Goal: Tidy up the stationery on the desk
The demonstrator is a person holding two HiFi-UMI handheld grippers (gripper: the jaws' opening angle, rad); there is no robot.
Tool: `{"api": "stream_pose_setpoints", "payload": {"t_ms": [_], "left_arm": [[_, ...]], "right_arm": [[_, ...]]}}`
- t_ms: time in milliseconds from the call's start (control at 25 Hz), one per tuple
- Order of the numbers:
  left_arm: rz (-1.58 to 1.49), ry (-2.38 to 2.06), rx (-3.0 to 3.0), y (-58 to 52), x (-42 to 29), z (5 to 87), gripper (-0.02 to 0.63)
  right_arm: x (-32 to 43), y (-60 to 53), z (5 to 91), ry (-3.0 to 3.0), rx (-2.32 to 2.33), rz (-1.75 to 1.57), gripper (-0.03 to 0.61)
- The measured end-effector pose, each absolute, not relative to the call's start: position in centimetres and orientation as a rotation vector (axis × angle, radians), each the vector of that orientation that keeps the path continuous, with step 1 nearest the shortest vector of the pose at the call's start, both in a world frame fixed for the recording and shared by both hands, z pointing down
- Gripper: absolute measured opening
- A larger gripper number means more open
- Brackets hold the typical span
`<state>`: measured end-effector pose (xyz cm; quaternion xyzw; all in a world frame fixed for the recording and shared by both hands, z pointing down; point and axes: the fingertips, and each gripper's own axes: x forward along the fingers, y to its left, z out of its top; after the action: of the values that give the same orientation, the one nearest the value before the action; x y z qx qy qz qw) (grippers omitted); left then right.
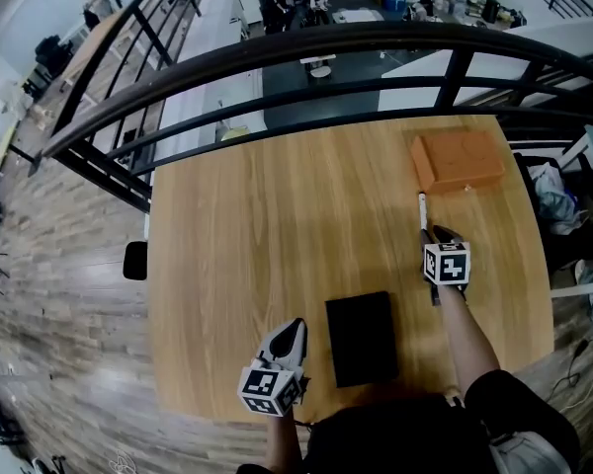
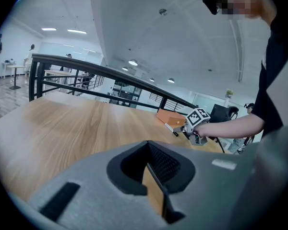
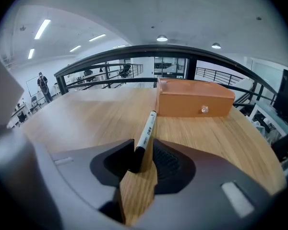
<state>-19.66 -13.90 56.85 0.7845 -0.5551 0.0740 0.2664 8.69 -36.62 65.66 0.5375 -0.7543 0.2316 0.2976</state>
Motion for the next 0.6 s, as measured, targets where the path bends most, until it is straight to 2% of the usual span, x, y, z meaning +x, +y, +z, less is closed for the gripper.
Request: {"api": "stream_pose_setpoints", "payload": {"t_ms": [600], "left_arm": [[0.196, -1.525, 2.091, -13.54, -20.66, 56.80, -0.002]], "right_arm": [[8.75, -36.83, 66.51, -1.965, 1.467, 0.675, 0.072]]}}
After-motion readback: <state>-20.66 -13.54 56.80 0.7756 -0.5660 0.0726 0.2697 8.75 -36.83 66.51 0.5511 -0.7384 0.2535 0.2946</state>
